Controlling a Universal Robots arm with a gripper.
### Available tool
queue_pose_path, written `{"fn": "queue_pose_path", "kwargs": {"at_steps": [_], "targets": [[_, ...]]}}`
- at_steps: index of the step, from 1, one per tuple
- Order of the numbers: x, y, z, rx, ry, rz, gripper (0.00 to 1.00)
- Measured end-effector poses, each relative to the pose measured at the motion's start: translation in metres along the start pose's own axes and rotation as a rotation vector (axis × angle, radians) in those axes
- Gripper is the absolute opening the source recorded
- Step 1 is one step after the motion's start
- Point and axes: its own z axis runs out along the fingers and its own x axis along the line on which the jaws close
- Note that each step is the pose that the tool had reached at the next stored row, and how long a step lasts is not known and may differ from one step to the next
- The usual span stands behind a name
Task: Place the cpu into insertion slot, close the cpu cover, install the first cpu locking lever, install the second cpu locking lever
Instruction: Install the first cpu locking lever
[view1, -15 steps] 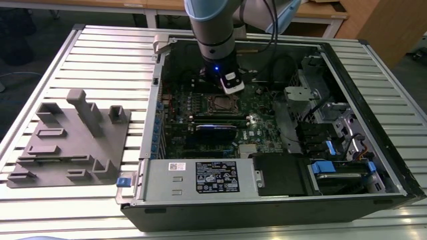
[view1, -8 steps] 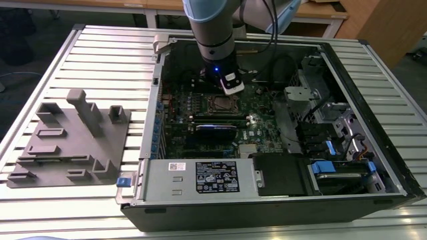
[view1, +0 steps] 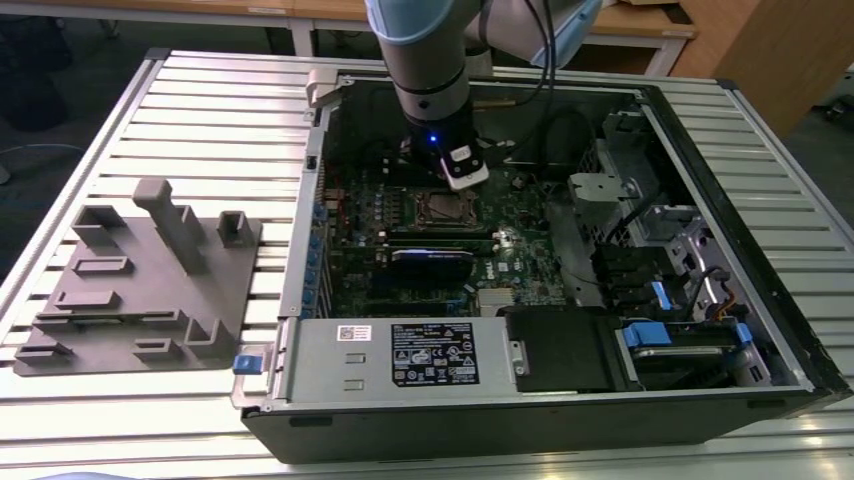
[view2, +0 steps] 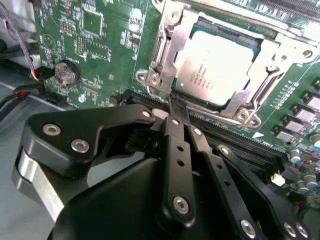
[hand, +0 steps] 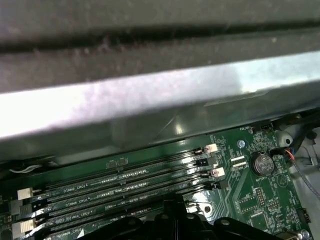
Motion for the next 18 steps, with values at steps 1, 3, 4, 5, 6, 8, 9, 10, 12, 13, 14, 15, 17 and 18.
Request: {"fn": "queue_pose_path", "kwargs": {"at_steps": [1,3,4,5,6,8,9,10,12,13,14,15,17,18], "targets": [[0.0000,0.0000,0.0000,0.0046,-0.0011,-0.001,0.11],[0.0000,-0.0001,-0.0001,0.0079,-0.0021,-0.002,0.11],[0.0000,-0.0002,-0.0001,0.0080,-0.0024,-0.003,0.11],[0.0001,-0.0002,-0.0001,0.0080,-0.0030,-0.003,0.11],[0.0001,-0.0002,0.0000,0.0078,-0.0038,-0.003,0.11],[0.0003,-0.0004,0.0004,0.0074,-0.0060,-0.003,0.11],[0.0003,-0.0005,0.0006,0.0072,-0.0067,-0.003,0.11],[0.0003,-0.0005,0.0008,0.0070,-0.0072,-0.004,0.11],[0.0003,-0.0004,0.0009,0.0065,-0.0076,-0.004,0.11],[0.0003,-0.0004,0.0010,0.0065,-0.0077,-0.004,0.11],[0.0003,-0.0004,0.0010,0.0064,-0.0077,-0.004,0.11],[0.0003,-0.0004,0.0010,0.0063,-0.0077,-0.004,0.11],[0.0003,-0.0003,0.0010,0.0064,-0.0077,-0.004,0.11],[0.0002,-0.0003,0.0010,0.0066,-0.0075,-0.004,0.11]]}}
